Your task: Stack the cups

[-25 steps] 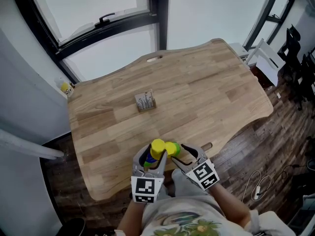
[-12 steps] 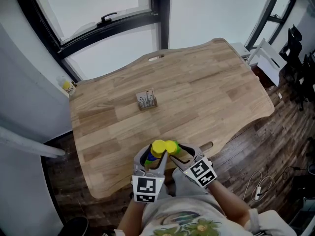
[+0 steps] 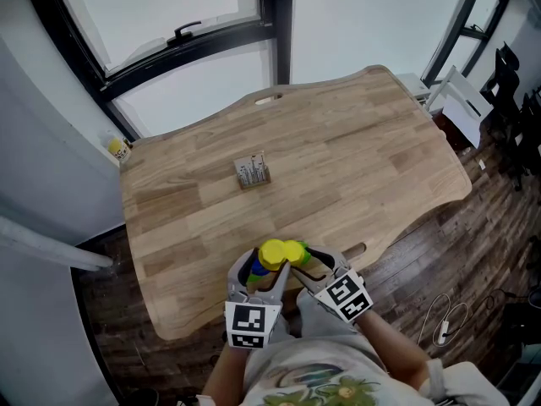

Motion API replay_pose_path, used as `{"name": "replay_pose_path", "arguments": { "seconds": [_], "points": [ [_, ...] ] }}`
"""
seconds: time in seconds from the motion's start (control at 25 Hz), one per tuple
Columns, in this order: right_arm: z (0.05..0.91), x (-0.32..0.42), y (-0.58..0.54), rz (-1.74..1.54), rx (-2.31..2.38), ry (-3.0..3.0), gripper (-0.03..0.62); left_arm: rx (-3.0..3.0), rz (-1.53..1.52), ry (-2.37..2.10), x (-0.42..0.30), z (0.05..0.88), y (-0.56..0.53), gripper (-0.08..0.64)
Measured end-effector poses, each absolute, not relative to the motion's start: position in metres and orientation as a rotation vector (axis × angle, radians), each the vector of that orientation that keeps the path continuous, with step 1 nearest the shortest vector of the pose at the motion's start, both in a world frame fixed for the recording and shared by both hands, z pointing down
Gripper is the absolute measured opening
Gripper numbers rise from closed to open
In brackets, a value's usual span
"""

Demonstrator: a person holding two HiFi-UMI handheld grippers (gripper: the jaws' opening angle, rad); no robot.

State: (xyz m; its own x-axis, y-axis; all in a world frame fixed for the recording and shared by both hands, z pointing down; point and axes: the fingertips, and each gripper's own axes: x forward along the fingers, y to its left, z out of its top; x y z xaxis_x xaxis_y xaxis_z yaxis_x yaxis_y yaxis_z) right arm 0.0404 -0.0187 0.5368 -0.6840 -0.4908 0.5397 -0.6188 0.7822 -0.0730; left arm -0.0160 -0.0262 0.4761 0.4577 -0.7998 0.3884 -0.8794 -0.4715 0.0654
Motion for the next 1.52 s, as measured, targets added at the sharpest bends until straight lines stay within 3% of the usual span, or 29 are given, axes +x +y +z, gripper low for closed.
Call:
{"name": "replay_pose_path", "arguments": {
  "seconds": [0.32, 0.44, 0.72, 0.84, 1.52],
  "points": [
    [0.52, 0.044, -0.014, 0.36, 0.887, -2.503, 0.222, 2.37, 0.295, -1.466, -0.033, 0.458, -0.018, 0.288],
    [0.508, 0.043, -0.011, 0.357, 0.928, -2.526, 0.181, 2.345, 0.3, -1.49, -0.045, 0.459, -0.012, 0.288],
    [0.479, 0.032, 0.007, 0.282, 0.992, -2.58, 0.01, 2.319, 0.287, -1.587, -0.064, 0.447, 0.007, 0.107],
    [0.472, 0.024, 0.016, 0.272, 0.998, -2.593, 0.0, 2.305, 0.299, -1.619, -0.069, 0.444, 0.014, 0.006],
    [0.457, 0.008, 0.044, 0.31, 1.089, -2.569, -0.002, 2.396, 0.329, -1.489, -0.054, 0.447, 0.033, 0.006]
  ]
}}
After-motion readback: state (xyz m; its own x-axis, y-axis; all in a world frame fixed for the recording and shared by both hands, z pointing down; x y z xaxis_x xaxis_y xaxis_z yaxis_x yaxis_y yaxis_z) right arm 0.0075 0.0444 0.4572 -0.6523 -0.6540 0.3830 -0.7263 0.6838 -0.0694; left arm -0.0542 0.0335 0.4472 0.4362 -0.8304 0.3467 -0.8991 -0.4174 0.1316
